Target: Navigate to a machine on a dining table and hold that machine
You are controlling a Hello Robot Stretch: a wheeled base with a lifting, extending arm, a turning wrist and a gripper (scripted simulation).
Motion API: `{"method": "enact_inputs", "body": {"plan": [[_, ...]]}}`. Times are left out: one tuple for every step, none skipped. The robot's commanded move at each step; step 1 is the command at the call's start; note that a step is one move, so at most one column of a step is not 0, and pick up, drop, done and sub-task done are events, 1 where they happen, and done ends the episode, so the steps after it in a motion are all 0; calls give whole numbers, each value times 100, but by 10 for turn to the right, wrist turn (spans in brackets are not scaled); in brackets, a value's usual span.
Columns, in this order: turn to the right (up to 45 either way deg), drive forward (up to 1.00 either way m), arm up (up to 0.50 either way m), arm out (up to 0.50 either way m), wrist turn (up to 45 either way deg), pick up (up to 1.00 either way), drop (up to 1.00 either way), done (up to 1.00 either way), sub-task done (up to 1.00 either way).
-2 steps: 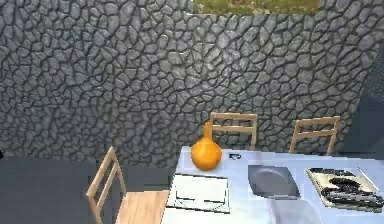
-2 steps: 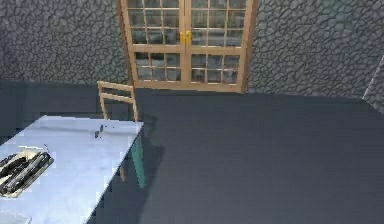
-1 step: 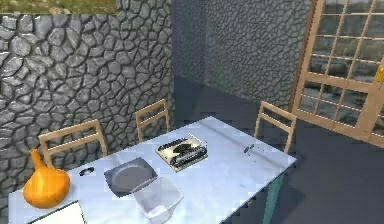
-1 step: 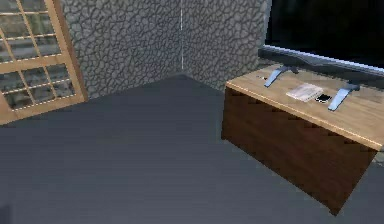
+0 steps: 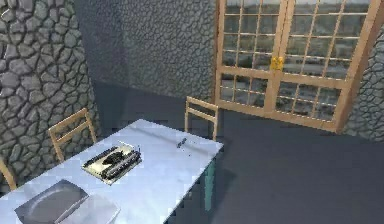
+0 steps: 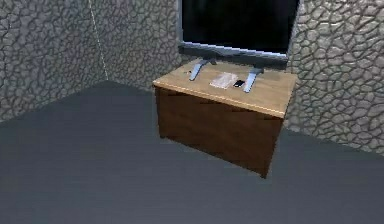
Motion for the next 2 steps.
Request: {"method": "enact_inputs", "body": {"plan": [[0,40,0,0,0,0,0,0,0],[-450,0,0,0,0,0,0,0,0]]}}
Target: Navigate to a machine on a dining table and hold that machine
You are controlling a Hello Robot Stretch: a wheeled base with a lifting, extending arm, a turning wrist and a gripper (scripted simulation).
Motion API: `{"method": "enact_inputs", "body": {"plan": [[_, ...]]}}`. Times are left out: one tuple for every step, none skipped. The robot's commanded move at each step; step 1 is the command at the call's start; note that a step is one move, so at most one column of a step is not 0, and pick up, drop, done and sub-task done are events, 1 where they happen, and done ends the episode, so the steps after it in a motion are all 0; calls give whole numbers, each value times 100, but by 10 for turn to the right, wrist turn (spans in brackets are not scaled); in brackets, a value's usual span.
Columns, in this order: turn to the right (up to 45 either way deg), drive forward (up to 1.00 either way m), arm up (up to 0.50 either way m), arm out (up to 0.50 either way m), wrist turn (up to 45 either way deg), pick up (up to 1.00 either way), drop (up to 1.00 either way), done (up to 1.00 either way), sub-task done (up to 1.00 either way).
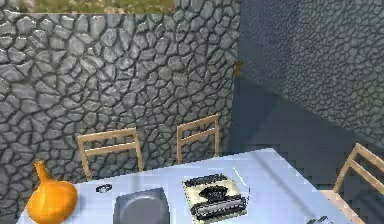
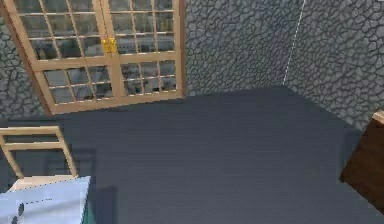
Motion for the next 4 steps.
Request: {"method": "enact_inputs", "body": {"plan": [[-450,0,0,0,0,0,0,0,0],[-300,0,0,0,0,0,0,0,0],[0,0,50,0,0,0,0,0,0],[0,0,26,0,0,0,0,0,0]]}}
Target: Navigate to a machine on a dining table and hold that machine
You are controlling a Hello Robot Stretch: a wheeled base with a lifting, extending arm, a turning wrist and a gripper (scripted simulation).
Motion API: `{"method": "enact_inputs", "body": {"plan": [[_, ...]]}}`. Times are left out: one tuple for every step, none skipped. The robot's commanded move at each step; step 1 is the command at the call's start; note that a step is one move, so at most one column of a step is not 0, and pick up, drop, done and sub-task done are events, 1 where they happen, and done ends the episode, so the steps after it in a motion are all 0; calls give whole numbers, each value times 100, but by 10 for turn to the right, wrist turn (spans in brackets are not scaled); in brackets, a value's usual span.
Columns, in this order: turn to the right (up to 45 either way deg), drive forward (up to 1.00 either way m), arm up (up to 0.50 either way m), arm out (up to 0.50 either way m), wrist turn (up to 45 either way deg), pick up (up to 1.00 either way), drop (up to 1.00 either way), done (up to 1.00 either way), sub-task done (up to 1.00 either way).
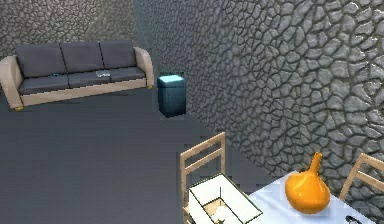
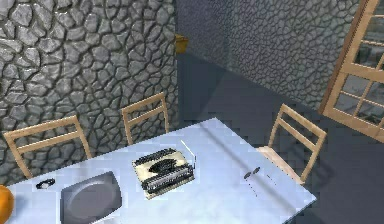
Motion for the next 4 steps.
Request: {"method": "enact_inputs", "body": {"plan": [[0,0,0,36,0,0,0,0,0],[0,0,0,0,450,0,0,0,0],[0,0,0,0,450,0,0,0,0],[0,0,0,0,330,0,0,0,0]]}}
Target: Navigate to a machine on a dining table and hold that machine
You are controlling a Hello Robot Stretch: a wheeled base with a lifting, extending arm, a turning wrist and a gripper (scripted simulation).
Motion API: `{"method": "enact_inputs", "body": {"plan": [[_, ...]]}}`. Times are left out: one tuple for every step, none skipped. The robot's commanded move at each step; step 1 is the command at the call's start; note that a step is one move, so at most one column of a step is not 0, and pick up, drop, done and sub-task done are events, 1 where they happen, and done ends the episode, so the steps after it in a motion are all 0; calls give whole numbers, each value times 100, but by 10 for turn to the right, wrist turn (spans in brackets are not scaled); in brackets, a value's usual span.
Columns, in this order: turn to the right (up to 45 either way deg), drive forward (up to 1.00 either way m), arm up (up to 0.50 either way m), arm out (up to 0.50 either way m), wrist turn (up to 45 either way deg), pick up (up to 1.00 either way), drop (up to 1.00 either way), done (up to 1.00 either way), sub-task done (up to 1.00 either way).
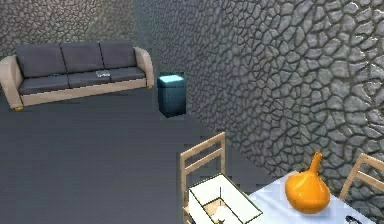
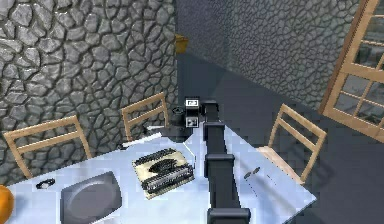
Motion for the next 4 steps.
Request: {"method": "enact_inputs", "body": {"plan": [[0,0,-30,0,0,0,0,0,0],[0,0,0,0,0,100,0,0,0],[0,0,10,0,0,0,0,0,0],[0,0,0,0,0,0,0,100,0]]}}
